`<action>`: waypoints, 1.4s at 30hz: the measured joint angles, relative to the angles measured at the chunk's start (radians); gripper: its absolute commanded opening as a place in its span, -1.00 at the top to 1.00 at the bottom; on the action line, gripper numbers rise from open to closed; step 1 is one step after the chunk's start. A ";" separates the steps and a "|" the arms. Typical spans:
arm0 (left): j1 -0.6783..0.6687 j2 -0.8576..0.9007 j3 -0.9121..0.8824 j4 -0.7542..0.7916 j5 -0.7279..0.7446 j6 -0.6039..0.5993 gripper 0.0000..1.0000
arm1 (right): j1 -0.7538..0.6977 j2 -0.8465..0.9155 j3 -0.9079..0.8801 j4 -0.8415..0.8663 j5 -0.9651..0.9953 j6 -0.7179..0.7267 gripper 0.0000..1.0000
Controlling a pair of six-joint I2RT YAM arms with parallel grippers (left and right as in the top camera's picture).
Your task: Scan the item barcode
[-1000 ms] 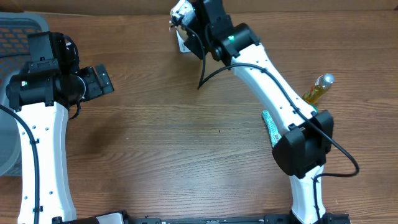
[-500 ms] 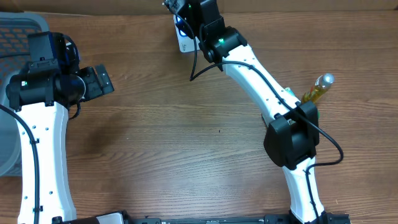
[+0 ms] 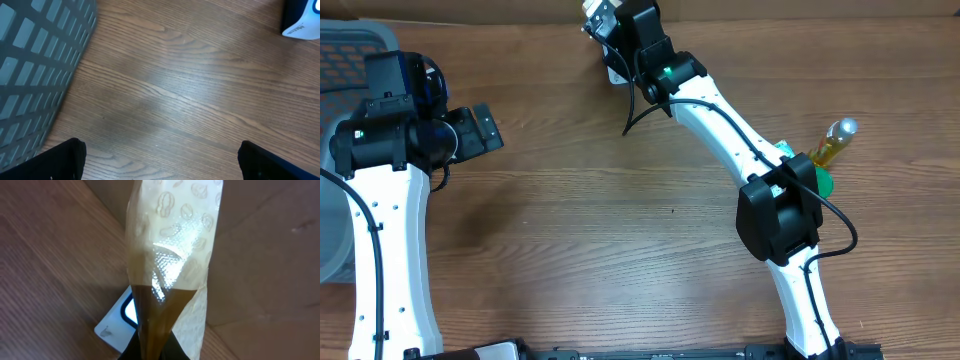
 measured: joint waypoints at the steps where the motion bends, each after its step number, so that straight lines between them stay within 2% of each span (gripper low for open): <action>1: 0.000 0.000 0.000 0.000 0.000 0.000 -0.99 | 0.000 0.000 0.000 -0.002 -0.005 0.007 0.93; 15: 0.000 0.000 0.000 0.000 0.000 0.000 -0.99 | 0.002 0.000 0.000 0.072 -0.103 0.036 0.93; 27: 0.000 0.000 0.000 0.000 0.000 0.000 -0.99 | 0.005 0.000 0.000 0.058 -0.213 0.081 0.92; 36: 0.000 0.000 0.000 0.000 0.000 0.000 -0.99 | 0.005 0.011 0.000 -0.018 -0.232 0.089 0.92; 42: 0.000 0.000 0.000 0.000 0.000 0.000 -0.99 | 0.005 0.026 0.000 -0.043 -0.319 0.092 0.92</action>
